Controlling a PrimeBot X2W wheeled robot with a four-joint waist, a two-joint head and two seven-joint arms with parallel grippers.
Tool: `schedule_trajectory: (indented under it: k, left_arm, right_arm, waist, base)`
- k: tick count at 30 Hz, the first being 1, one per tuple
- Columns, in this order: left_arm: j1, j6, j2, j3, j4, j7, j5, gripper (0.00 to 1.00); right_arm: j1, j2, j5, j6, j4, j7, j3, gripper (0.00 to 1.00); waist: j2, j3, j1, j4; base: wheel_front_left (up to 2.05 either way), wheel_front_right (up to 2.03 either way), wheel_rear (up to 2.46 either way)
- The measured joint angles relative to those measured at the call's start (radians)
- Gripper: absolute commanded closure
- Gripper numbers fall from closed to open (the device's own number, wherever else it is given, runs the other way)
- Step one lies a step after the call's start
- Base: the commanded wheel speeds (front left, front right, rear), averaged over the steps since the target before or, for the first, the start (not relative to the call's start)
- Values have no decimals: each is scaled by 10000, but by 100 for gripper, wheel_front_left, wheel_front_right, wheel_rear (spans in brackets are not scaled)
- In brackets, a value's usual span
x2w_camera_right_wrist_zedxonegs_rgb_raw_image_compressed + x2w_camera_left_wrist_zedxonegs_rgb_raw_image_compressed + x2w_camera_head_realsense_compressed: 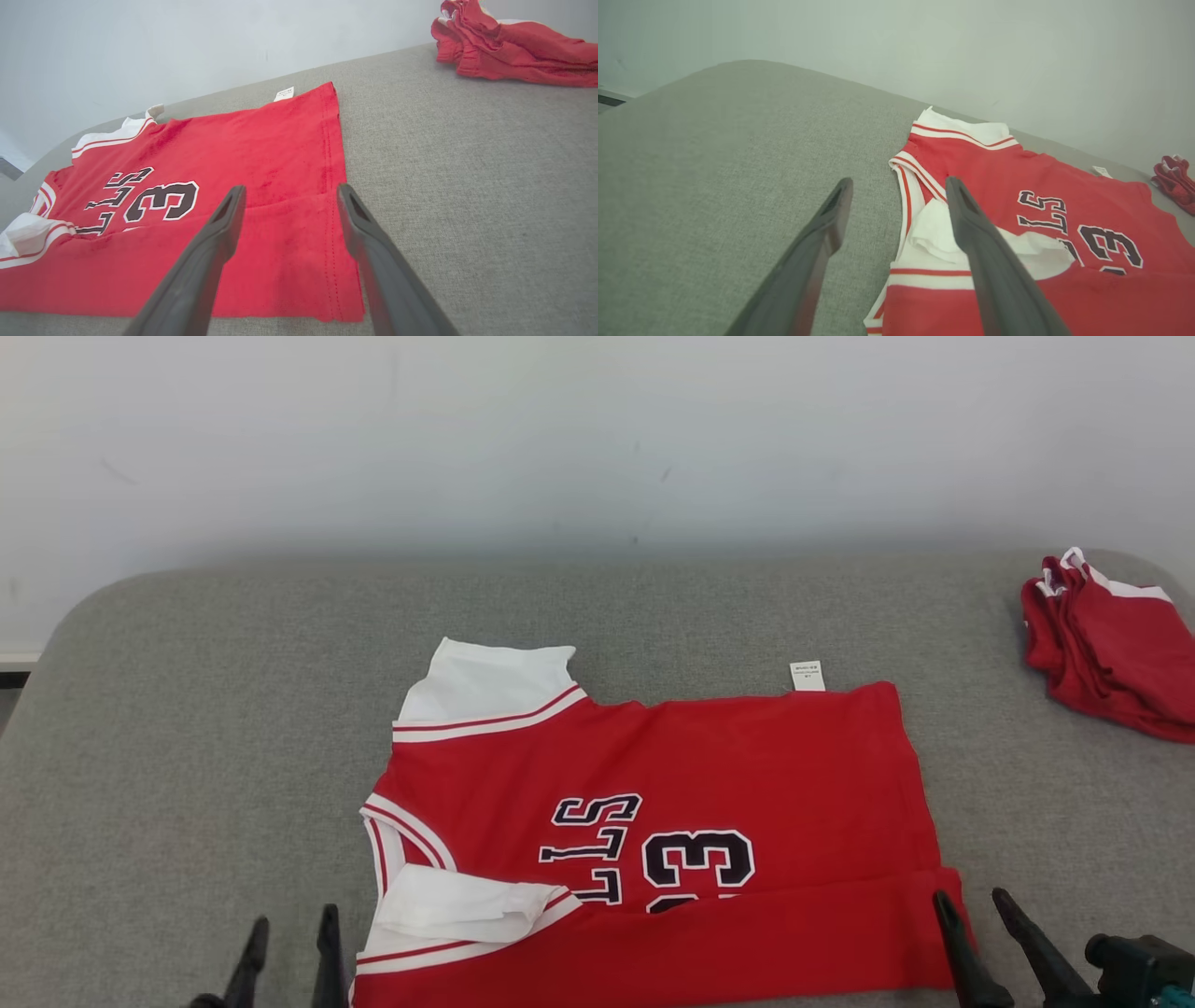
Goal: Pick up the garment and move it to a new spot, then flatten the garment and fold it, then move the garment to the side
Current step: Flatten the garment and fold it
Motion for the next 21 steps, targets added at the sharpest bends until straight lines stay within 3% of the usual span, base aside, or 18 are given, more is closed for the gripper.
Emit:
schedule_trajectory:
  k: [8, 21]
  left_arm:
    - [74, -48, -376, 1081, -1333, -2, 1505, 0]
    - [69, 2, -437, 1586, -1546, -2, 3143, 0]
  right_arm:
    - [-74, 633, -959, 0, -790, -479, -525, 0]
    - [-310, 1664, -2619, 0, -984, -844, -1032, 0]
  waist:
    - [0, -222, 0, -123]
    - [0, -391, 0, -343]
  base:
    - [0, 0, 0]
    - [0, 0, 0]
